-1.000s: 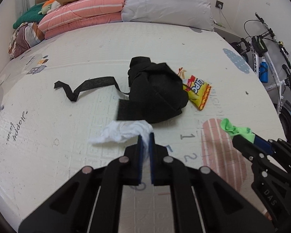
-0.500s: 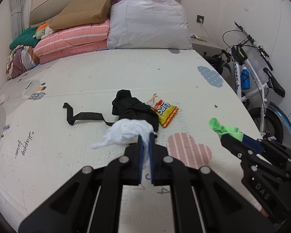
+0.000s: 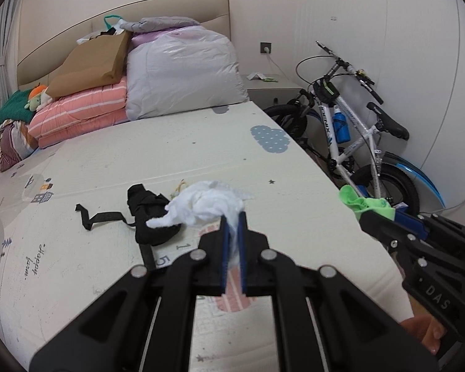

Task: Collect trash
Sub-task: 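Lift the green cloth and white tissue and carry both over the grey bin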

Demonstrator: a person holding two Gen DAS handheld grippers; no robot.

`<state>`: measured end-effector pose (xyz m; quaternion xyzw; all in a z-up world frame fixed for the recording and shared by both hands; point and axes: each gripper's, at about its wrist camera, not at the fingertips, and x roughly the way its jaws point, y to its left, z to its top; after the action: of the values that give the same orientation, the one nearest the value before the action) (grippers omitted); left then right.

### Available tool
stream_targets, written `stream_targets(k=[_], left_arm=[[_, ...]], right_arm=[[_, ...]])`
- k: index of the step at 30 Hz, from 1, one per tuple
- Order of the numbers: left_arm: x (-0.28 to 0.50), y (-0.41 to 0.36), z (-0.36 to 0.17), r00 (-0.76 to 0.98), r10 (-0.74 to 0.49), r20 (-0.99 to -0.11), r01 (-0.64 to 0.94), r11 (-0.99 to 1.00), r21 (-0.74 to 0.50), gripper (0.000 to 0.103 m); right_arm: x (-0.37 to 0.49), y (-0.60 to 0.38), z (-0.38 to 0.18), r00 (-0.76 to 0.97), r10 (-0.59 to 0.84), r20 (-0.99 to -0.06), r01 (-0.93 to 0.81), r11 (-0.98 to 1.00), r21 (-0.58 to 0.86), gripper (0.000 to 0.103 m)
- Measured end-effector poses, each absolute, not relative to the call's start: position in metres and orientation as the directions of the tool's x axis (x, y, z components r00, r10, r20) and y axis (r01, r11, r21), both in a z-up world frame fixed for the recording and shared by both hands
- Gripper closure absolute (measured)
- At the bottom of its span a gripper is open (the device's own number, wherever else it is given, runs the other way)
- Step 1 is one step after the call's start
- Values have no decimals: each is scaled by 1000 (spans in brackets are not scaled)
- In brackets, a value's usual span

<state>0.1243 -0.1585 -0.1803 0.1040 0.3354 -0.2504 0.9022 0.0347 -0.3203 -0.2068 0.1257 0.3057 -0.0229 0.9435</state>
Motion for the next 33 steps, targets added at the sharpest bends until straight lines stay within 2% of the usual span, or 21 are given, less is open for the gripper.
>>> stream_targets(k=[9,19,25,33], left_arm=[[74,-237,-173,561,-503,-658,667,745,0,97],[31,-362,-180,440,-587,-679,813,582,23,97],[30,-423,-199,368,-608,-703,864,504,17,97],[60,-489,-247,269,-598,-755,899,438,-26,97]], right_arm=[[-34,-401,-195,804,-117,-583,277,941,193,84],[-95,-506,-196,762,-260,-594,435,884,171,84],[-94,-559,-219,733,-284,-618,482,858,177,84],[-52,-617,-278,678,-257,-689,517,833,198,84]])
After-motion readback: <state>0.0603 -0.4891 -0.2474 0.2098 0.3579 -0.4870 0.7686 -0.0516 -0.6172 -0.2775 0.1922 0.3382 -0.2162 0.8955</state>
